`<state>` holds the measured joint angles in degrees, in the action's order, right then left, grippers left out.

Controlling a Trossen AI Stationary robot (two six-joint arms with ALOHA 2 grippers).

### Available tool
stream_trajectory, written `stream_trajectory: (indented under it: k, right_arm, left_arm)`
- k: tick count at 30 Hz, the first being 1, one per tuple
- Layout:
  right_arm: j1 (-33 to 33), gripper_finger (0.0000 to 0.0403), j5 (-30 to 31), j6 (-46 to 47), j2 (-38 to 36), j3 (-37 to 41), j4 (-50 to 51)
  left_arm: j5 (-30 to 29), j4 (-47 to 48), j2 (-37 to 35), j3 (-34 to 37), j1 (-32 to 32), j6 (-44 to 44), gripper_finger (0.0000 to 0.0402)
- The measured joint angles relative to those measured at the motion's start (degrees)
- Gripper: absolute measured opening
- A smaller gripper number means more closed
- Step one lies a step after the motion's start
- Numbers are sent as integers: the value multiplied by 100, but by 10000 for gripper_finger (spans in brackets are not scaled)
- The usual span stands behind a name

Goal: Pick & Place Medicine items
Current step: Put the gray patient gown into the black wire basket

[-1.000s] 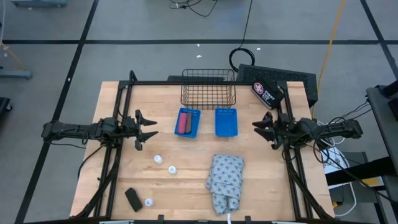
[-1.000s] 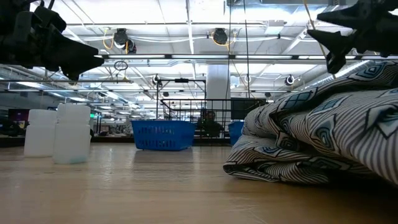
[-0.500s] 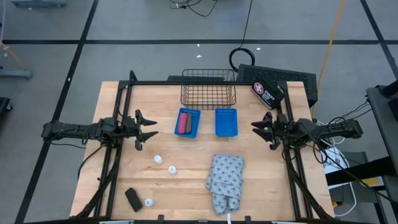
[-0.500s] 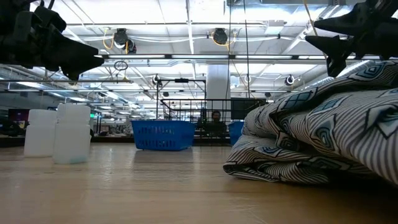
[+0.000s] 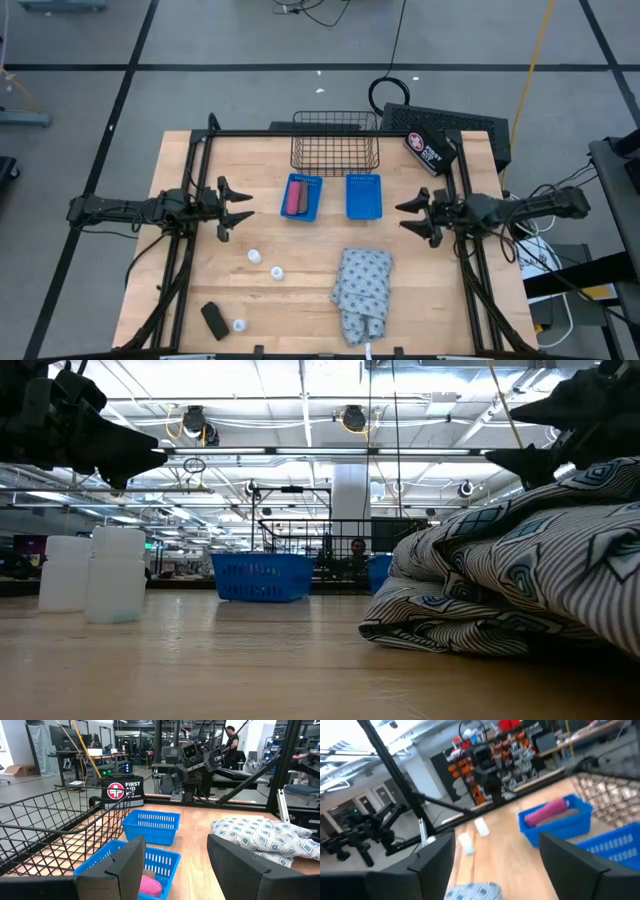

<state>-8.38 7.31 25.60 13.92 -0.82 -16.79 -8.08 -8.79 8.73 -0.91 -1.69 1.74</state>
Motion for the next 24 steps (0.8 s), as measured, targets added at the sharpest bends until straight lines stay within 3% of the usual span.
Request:
stream_trajectory:
  k: [5,11,16,24]
  right_arm:
    - [-356,285,-10,245,849,-133,-342]
    - [-608,286,-330,1090,2158,-785,516]
    - [-547,286,-1112,1622,3317,-1204,727]
    - [-250,286,-2445,1388,4836,-1622,319]
  left_arm:
    - [0,-1,0,0,0,-1,223]
    - [1,1,0,0,0,-1,223]
    - [6,-25,0,0,0,-1,223]
    - [9,-30,0,0,0,-1,223]
